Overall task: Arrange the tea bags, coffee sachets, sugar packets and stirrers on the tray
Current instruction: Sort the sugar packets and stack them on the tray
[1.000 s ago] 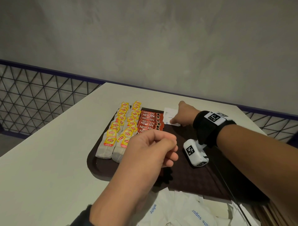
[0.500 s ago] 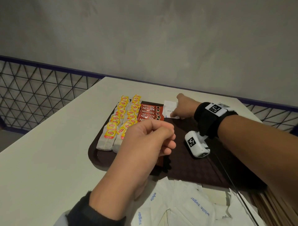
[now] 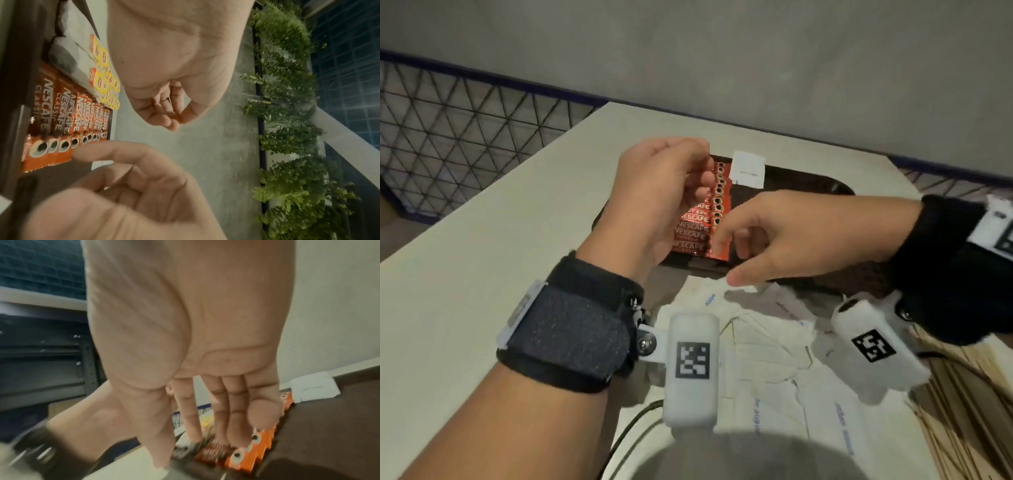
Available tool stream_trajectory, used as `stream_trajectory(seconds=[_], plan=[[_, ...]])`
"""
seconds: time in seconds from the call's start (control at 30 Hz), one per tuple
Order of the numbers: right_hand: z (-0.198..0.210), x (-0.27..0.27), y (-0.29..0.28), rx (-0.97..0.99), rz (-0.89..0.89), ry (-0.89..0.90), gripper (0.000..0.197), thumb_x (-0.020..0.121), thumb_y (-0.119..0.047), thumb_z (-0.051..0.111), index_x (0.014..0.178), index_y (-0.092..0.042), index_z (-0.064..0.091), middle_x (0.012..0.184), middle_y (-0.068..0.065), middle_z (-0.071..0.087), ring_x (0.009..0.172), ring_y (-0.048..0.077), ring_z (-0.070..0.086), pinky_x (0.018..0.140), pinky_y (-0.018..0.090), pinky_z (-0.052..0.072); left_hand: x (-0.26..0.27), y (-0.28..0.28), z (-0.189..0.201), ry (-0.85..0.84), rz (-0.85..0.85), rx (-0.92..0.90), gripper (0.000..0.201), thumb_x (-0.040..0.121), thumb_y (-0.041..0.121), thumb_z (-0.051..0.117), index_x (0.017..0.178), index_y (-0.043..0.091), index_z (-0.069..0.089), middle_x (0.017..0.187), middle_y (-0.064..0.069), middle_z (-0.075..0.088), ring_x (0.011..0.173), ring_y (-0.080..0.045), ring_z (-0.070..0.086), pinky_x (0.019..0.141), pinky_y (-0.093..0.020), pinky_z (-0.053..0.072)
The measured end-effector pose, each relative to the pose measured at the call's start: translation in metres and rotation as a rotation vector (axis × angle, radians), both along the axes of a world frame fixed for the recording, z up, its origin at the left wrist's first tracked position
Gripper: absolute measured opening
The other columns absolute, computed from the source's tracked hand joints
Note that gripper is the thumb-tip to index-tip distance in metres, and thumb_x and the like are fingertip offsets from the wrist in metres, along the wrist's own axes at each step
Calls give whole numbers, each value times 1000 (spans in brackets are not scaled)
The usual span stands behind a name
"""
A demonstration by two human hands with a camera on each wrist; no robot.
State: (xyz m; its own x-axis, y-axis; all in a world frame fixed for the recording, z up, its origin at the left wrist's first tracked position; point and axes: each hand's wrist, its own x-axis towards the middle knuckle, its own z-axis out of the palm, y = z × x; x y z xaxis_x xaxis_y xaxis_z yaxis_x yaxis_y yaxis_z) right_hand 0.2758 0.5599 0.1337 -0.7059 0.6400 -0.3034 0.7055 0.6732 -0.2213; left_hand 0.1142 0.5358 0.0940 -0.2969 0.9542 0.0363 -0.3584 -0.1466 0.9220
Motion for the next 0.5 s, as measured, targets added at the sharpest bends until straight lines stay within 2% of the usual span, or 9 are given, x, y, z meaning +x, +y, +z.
stream_trajectory(seconds=[0.1,0.17,0.23,0.37,0.5], plan=[[-13,3,-34,166,75,-146,48,82,-69,66,122,-46,54,96,-17,50,86,3,54,72,27,50,-6,-3,1,-5,16,0,4,96,9,65,93,7,67,72,-1,66,60,-9,60,53,-21,48],[-23,9,-52,163,82,-218,57,82,-67,68,131,-54,42,105,-15,38,87,7,53,74,29,52,-7,-4,2,-7,17,-5,5,95,10,65,92,8,67,73,-2,67,60,-9,60,53,-21,48],[-30,16,-61,148,43,-248,61,84,-58,71,135,-54,37,112,-11,35,86,12,57,76,34,56,-7,-6,3,-6,10,-13,5,95,10,66,91,8,67,76,-3,67,60,-8,61,53,-21,48],[-37,28,-73,130,-43,-151,41,87,-42,71,122,-46,49,110,-10,39,87,16,60,79,39,57,-3,-10,5,24,-17,-19,5,95,11,66,94,7,68,79,-4,67,61,-10,61,55,-22,50],[-41,32,-85,187,-55,-41,28,91,-30,65,116,-41,59,106,-14,45,91,8,55,80,32,55,2,-13,5,53,-37,-21,7,96,13,67,98,7,69,77,-2,69,64,-10,62,59,-23,51]])
